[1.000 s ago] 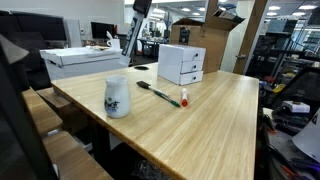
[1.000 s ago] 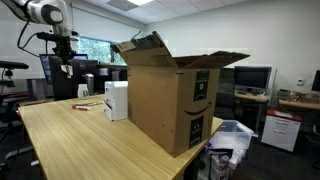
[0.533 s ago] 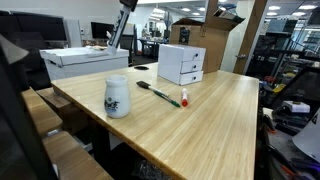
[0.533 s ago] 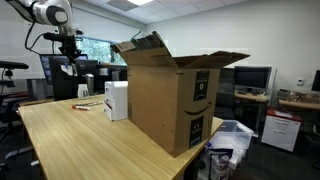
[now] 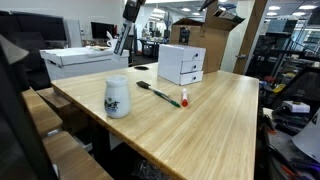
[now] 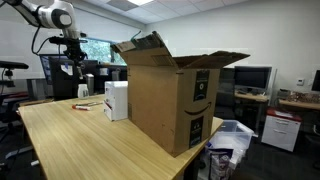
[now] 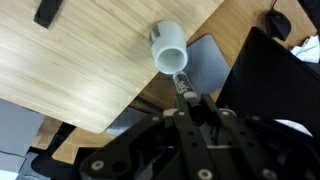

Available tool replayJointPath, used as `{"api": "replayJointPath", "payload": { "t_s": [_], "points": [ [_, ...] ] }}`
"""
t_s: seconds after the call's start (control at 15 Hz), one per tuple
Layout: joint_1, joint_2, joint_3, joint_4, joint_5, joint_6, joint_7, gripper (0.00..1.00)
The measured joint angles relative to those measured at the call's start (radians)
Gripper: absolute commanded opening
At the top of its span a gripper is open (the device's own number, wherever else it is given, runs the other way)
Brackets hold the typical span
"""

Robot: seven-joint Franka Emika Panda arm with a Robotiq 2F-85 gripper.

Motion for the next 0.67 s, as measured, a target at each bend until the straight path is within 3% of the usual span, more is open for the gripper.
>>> {"api": "replayJointPath", "payload": {
  "t_s": [0.67],
  "points": [
    [0.002,0.017,0.015,-0.028,-0.058,0.019,-0.006,0.07]
  ]
}}
